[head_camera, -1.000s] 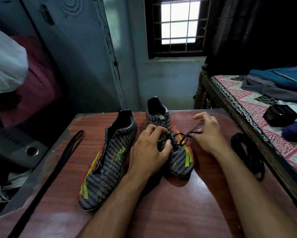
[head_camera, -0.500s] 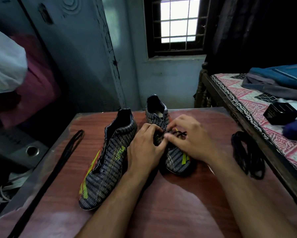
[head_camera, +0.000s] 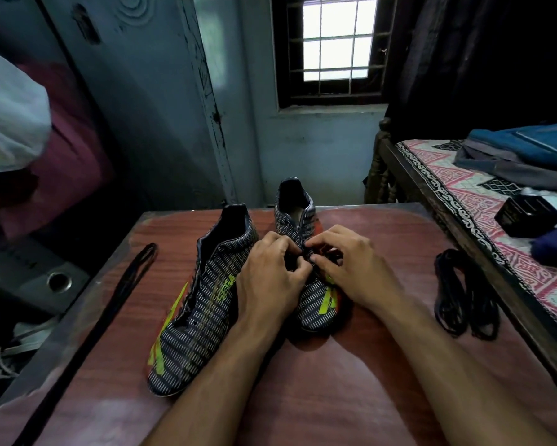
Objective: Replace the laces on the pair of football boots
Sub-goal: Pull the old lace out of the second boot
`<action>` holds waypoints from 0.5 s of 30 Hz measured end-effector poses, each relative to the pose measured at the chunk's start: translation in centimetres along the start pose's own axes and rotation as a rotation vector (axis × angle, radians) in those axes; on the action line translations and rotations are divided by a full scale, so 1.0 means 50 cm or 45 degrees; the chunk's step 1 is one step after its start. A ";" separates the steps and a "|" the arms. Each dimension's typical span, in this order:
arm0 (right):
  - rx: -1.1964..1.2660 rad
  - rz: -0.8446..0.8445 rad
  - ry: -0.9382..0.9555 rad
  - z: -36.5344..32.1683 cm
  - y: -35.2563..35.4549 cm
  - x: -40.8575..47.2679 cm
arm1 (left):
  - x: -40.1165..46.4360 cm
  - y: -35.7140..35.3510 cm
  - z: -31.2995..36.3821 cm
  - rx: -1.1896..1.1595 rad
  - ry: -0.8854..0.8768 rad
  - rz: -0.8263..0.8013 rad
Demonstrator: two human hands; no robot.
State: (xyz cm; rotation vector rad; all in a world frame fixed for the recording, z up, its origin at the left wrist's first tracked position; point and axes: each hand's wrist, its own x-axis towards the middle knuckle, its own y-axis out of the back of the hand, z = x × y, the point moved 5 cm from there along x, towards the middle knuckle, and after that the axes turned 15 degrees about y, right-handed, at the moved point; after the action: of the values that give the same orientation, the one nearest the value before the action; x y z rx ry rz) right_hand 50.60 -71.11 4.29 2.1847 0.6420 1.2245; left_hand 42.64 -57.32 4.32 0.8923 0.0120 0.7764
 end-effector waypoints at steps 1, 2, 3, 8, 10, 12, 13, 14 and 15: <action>-0.013 -0.016 0.001 -0.001 0.002 0.000 | 0.000 -0.001 -0.001 -0.007 0.008 -0.010; -0.022 -0.030 -0.005 -0.002 0.003 0.000 | 0.000 -0.003 -0.003 -0.013 0.013 -0.020; -0.026 -0.041 -0.010 -0.004 0.003 0.000 | 0.000 -0.004 -0.004 -0.014 0.009 -0.030; 0.013 -0.016 0.016 -0.012 0.007 0.001 | 0.002 -0.007 0.003 -0.015 -0.110 -0.083; 0.016 0.014 0.018 -0.013 0.011 0.000 | -0.002 -0.005 0.010 0.064 -0.153 -0.081; 0.000 0.030 0.006 -0.016 0.010 0.000 | -0.007 -0.003 0.015 0.124 -0.159 -0.093; -0.004 0.033 0.004 -0.018 0.009 0.000 | -0.008 -0.002 0.015 0.127 -0.157 -0.101; -0.003 0.033 0.006 -0.020 0.008 0.000 | -0.008 0.000 0.015 0.120 -0.158 -0.106; -0.003 0.028 0.007 -0.023 0.007 0.000 | -0.009 0.001 0.013 0.112 -0.159 -0.108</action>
State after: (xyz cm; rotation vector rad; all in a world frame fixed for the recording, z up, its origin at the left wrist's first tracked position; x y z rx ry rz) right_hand 49.66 -71.12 5.02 2.1921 0.6204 1.2424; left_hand 42.52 -58.04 4.64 1.0163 -0.0256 0.6439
